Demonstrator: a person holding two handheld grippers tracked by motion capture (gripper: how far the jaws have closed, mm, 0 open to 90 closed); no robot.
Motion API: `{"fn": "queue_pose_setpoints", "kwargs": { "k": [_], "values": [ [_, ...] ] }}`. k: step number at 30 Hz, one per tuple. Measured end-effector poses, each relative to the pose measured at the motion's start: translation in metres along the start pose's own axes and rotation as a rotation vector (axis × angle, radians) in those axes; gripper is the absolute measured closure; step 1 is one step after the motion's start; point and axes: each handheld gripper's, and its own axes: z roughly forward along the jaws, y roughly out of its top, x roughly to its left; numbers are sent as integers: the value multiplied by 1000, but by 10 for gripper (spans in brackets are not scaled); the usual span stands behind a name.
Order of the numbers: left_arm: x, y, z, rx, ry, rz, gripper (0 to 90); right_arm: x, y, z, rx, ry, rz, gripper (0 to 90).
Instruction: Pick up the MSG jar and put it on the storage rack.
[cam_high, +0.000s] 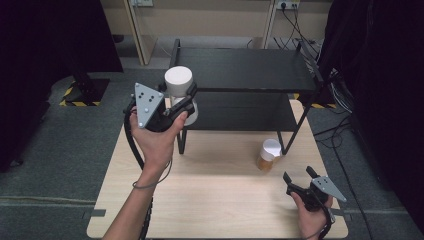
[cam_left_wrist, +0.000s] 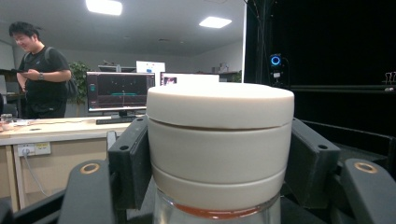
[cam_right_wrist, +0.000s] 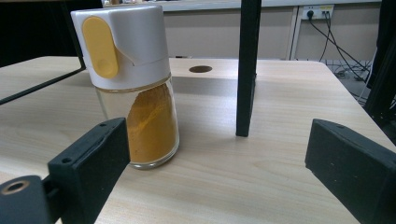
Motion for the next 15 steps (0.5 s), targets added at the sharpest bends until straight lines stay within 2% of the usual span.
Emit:
{"fn": "queue_pose_setpoints", "kwargs": {
  "k": [15],
  "values": [
    [1, 13, 11, -5, -5, -5, 337, 0, 0, 0, 1, 1, -4, 67]
  ]
}}
